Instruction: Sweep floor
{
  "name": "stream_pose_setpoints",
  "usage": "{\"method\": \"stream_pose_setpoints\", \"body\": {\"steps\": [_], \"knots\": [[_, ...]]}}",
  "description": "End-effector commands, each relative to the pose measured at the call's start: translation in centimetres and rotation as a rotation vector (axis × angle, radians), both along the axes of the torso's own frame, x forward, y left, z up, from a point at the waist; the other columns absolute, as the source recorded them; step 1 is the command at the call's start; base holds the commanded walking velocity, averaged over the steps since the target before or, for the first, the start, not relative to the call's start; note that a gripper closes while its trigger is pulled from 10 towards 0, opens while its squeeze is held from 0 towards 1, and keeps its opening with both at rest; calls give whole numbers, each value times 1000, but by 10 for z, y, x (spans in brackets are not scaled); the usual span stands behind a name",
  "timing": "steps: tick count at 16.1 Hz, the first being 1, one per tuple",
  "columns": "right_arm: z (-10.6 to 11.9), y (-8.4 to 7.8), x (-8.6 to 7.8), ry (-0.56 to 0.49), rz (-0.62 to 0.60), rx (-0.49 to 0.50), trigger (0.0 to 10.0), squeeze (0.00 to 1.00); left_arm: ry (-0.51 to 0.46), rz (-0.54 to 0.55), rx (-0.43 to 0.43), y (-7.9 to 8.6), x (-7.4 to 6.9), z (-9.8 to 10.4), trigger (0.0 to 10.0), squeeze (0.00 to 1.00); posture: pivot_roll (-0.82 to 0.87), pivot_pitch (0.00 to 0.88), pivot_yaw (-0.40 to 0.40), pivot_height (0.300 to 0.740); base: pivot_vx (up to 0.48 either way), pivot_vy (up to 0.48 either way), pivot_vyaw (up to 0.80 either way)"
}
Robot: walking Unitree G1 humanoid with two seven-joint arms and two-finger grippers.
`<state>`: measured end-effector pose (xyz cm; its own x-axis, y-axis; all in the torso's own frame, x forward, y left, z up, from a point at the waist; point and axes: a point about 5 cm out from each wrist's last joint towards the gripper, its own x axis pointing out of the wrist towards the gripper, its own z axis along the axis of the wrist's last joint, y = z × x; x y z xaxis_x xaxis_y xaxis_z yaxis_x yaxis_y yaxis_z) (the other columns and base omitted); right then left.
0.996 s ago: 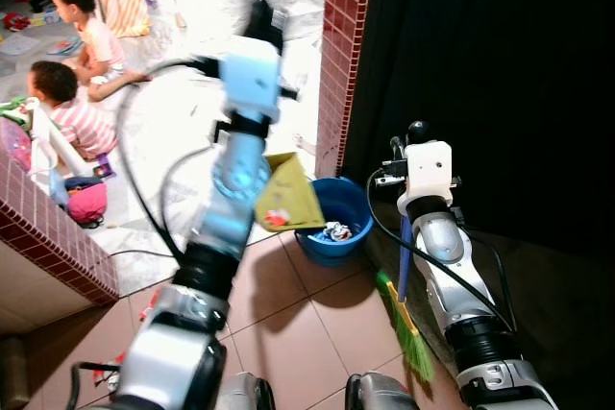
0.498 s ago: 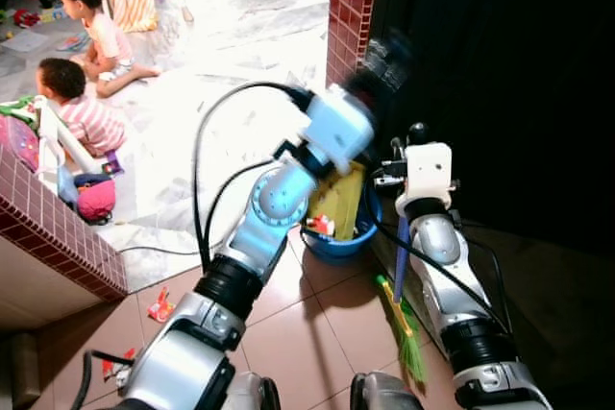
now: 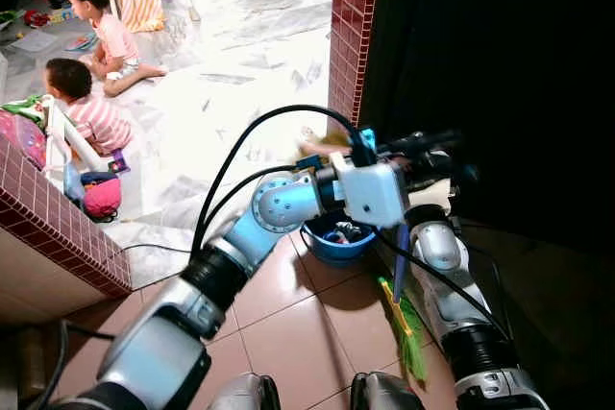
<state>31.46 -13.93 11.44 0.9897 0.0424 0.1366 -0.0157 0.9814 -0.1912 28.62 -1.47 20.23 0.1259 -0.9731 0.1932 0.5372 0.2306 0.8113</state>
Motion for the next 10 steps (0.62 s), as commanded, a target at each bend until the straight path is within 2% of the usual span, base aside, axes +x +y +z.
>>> {"method": "stream_pose_setpoints", "body": {"steps": [1, 2, 3, 5, 8, 10], "knots": [[18, 4, 8, -65, 15, 0, 10000, 0, -116, -61, 180, -13, -10, -14, 10000, 0, -143, 93, 70, 740, 0, 0, 0], [19, 4, 8, -67, 17, -1, 10000, 0, -108, -40, 236, -12, -9, -23, 10000, 0, -142, 92, 69, 740, 0, 0, 0], [19, 4, 8, -67, 18, -2, 10000, 0, -95, -40, 238, -11, -10, -27, 10000, 0, -142, 92, 69, 740, 0, 0, 0], [18, 5, 8, -66, 19, -2, 10000, 0, -60, -48, 221, -11, -11, -29, 10000, 0, -142, 92, 69, 740, 0, 0, 0], [16, 6, 7, -63, 22, -2, 10000, 0, -78, -49, 217, -12, -12, -30, 10000, 0, -142, 92, 69, 740, 0, 0, 0], [17, 7, 9, -63, 28, -5, 10000, 0, -22, -11, 147, -12, -7, -24, 10000, 0, -140, 87, 69, 740, 0, 0, 0]]}}
